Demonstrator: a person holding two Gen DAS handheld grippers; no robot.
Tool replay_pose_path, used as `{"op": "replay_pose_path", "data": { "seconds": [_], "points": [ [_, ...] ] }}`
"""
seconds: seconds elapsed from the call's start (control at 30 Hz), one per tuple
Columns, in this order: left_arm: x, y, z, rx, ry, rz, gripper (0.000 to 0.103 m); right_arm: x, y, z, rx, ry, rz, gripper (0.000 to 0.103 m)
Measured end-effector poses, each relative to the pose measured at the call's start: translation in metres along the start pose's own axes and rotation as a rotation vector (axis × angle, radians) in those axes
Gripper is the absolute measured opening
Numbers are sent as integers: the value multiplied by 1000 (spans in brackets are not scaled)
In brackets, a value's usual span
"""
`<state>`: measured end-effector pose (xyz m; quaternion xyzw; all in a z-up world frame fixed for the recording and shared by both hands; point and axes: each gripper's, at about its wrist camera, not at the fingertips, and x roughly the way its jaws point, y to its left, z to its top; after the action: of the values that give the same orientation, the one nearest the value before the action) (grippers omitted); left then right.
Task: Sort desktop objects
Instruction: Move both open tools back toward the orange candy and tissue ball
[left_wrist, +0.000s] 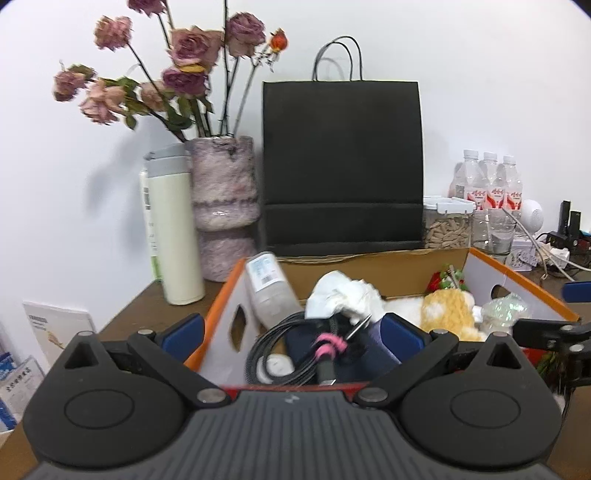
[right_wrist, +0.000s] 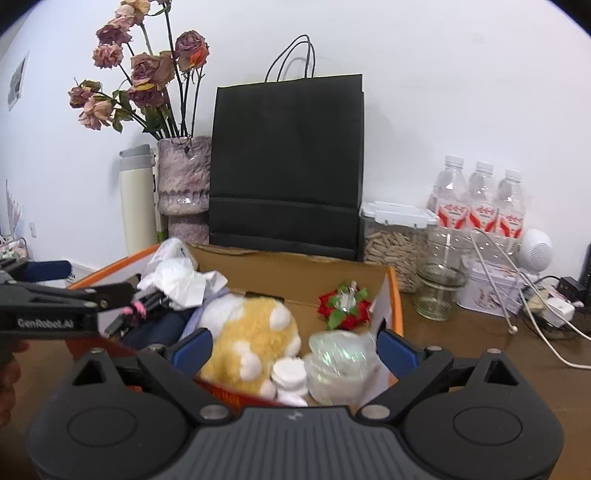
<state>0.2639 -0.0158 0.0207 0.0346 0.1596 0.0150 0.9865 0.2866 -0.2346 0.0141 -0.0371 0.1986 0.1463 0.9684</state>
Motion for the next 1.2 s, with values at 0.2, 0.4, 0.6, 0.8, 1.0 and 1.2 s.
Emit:
{"op": "replay_pose_path", "data": {
  "seconds": [0.2, 0.4, 0.6, 0.8, 1.0, 1.2],
  "points": [
    [-23, 10, -12, 4, 28, 20, 103, -26, 0, -19, -6, 21, -19, 96],
    [-43, 17, -25, -1, 93, 5, 103, -47, -3, -35, 18, 46, -28, 96],
    [-56, 24, -45, -21, 209, -27, 103, -59, -7, -53, 70, 102, -25, 97],
    [-66, 28, -59, -21, 280, -31, 103, -67, -2, -67, 85, 149, -31, 97],
    [-69, 20, -64, 33, 311, -24, 103, -70, 6, -74, 78, 185, -35, 97],
    [-66, 16, -66, 53, 330, -35, 86, -70, 8, -75, 90, 204, -33, 97]
  ]
}}
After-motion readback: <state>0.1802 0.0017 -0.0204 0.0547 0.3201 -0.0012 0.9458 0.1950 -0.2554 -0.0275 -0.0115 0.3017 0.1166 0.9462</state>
